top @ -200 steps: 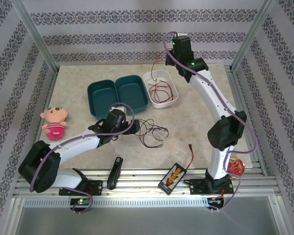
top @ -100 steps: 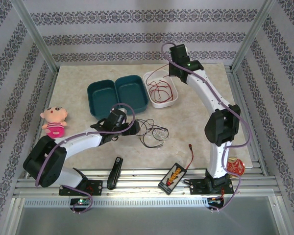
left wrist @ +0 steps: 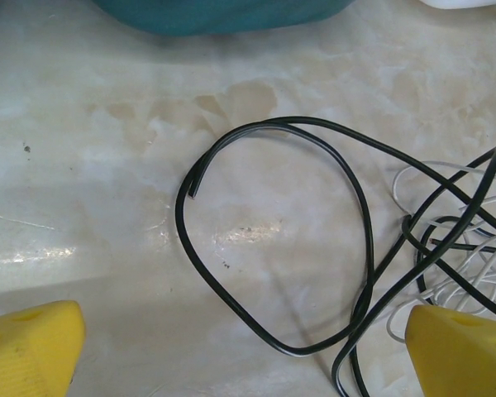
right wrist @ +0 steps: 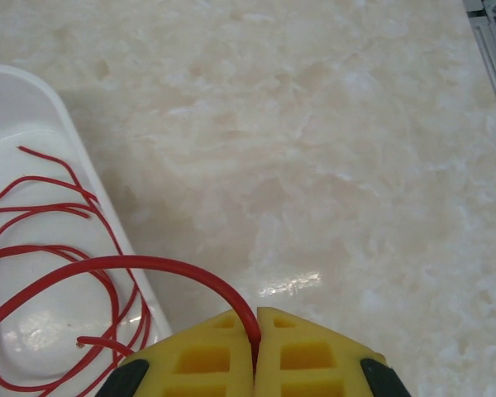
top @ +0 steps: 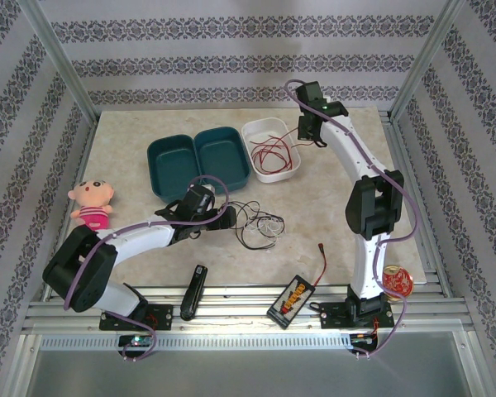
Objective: Untangle the cables
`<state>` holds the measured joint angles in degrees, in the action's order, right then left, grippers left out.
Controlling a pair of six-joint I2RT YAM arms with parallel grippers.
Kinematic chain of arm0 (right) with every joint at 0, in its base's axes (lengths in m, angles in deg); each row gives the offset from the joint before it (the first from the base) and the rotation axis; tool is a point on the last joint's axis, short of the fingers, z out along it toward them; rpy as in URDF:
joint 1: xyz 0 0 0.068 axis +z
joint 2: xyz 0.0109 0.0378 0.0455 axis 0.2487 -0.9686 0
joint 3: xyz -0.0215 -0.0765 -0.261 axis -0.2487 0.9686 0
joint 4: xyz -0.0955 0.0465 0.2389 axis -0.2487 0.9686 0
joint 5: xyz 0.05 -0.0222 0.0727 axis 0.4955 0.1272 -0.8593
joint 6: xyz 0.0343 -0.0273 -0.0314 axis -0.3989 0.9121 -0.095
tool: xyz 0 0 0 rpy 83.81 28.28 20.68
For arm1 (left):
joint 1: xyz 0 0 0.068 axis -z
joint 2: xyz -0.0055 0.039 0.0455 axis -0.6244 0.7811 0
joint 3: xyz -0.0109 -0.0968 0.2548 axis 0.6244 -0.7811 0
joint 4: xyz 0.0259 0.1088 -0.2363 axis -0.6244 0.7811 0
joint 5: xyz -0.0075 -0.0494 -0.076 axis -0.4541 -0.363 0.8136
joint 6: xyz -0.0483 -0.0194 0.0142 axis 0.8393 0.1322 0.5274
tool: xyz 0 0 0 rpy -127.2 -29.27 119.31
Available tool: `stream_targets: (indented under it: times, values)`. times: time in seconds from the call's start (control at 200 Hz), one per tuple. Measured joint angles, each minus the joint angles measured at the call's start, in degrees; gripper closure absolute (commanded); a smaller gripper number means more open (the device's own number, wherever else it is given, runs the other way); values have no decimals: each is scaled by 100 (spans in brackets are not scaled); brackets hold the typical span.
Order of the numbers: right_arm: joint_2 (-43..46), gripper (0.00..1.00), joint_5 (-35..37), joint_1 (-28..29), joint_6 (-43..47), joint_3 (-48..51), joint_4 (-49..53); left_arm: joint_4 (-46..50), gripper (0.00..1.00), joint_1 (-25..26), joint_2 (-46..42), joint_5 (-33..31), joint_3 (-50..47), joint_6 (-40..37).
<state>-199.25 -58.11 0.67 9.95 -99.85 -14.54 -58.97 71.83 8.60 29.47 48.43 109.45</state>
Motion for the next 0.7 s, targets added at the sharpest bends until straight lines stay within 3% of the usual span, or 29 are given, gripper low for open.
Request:
stream_targets:
  times: [0.285,0.58,0.7]
  values:
    - [-118,100,-260,46,140,-162,-446,0,1,-37,225,127,76,-4]
    - [-1751,100,-743,258,280,-2339,-409,-2,1,-37,363,247,129,-2]
    - [-2046,99,-870,271,208,-2562,-50,-4,1,-37,367,254,129,-2]
